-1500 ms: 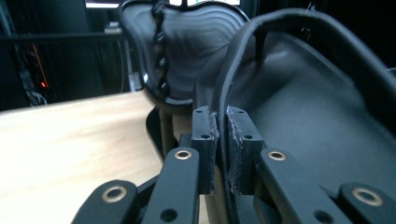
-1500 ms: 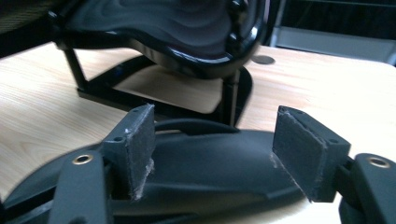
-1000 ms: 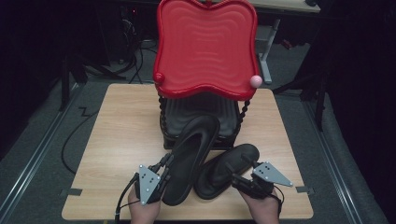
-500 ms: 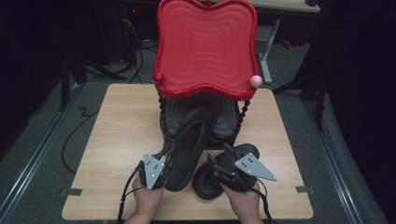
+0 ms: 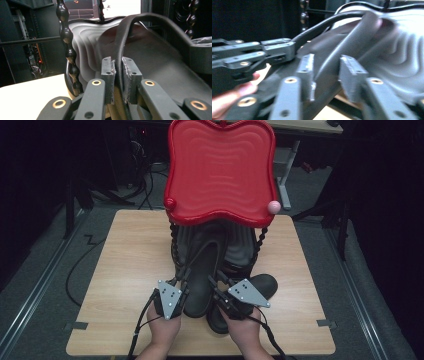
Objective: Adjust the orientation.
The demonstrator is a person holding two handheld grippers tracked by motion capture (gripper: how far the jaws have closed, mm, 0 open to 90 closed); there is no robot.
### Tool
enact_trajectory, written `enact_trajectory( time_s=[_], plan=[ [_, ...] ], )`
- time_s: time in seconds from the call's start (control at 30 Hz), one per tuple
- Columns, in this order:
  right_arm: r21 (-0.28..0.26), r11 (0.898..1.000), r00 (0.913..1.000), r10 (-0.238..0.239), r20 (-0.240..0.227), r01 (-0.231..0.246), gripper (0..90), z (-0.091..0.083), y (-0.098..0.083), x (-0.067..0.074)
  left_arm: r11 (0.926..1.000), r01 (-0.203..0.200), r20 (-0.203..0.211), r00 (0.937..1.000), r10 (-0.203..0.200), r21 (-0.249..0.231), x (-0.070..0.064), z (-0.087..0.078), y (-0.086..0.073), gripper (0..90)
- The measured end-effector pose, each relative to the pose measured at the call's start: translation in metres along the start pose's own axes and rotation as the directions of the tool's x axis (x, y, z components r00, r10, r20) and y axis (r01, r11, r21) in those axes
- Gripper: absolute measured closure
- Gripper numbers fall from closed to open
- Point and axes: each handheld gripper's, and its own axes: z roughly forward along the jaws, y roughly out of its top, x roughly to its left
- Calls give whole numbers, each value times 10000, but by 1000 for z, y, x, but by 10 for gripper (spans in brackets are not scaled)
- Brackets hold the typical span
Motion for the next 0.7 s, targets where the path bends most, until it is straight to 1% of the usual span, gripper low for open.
enact_trajectory(
  time_s=[0.03, 0.07, 0.1, 0.13, 0.17, 0.23, 0.27, 0.3, 0.33, 0.37, 0.4, 0.43, 0.5, 0.53, 0.57, 0.6, 0.63, 0.67, 0.7],
  plan=[
    [-1, 9999, 9997, -168, 198, 168, 717, 4, -1, -1, 9999, -105, -58, 9999, 105, 47, 1, 4, 0, 805],
    [40, 9997, 9993, -237, 289, 235, 739, 9, -1, -2, 9999, -137, -76, 9999, 137, 48, 2, 7, 1, 803],
    [19, 9997, 9985, -258, 476, 258, 787, 19, -2, -8, 9998, -221, -131, 9997, 222, 31, 2, 12, 2, 798],
    [19, 9997, 9985, -258, 476, 258, 787, 19, -2, -8, 9997, -252, -180, 9995, 253, 34, 2, 14, 3, 798],
    [3, 9995, 9982, -308, 523, 308, 792, 22, -2, -10, 9994, -341, -281, 9990, 342, 30, 3, 20, 4, 798],
    [-64, 9994, 9969, -335, 719, 341, 810, 33, -2, -16, 9993, -356, -361, 9987, 359, 97, 4, 30, 4, 795],
    [-98, 9995, 9967, -294, 758, 303, 818, 37, -1, -18, 9994, -288, -338, 9990, 294, 190, 6, 36, 4, 796],
    [-133, 9992, 9957, -366, 852, 379, 824, 44, 0, -23, 9995, -228, -305, 9993, 234, 196, 8, 42, 4, 796],
    [-133, 9992, 9957, -366, 852, 379, 824, 44, 0, -23, 9995, -228, -305, 9993, 234, 196, 8, 42, 4, 795],
    [-168, 9989, 9951, -412, 893, 429, 825, 46, 0, -24, 9997, -204, -287, 9994, 209, 166, 9, 47, 3, 795],
    [-209, 9983, 9925, -513, 1108, 539, 830, 52, 1, -28, 9997, -196, -272, 9994, 200, 168, 9, 50, 3, 791],
    [-209, 9983, 9925, -513, 1108, 539, 830, 52, 1, -28, 9997, -195, -241, 9995, 199, 175, 9, 53, 3, 791],
    [-169, 9985, 9897, -496, 1344, 523, 832, 57, -1, -31, 9994, -266, -89, 9996, 268, 215, 9, 59, 0, 780],
    [-136, 9982, 9871, -550, 1501, 576, 833, 59, -2, -31, 9994, -185, 185, 9997, 180, 308, 10, 61, -1, 766],
    [-114, 9977, 9828, -641, 1729, 671, 836, 60, -3, -31, 9992, -21, 457, 9990, 3, 402, 11, 60, -2, 746],
    [-123, 9973, 9791, -683, 1913, 720, 841, 60, -4, -32, 9993, 94, 549, 9984, -113, 349, 12, 58, -2, 729],
    [-99, 9978, 9787, -628, 1954, 660, 847, 62, -5, -32, 9990, 204, 679, 9974, -230, 389, 12, 55, -1, 706],
    [-74, 9978, 9769, -632, 2040, 661, 851, 62, -5, -32, 9991, 200, 789, 9966, -230, 377, 10, 51, -1, 685],
    [-79, 9979, 9751, -607, 2134, 639, 853, 63, -5, -32, 9996, 16, 777, 9970, -38, 278, 8, 47, 0, 677]
  ],
)
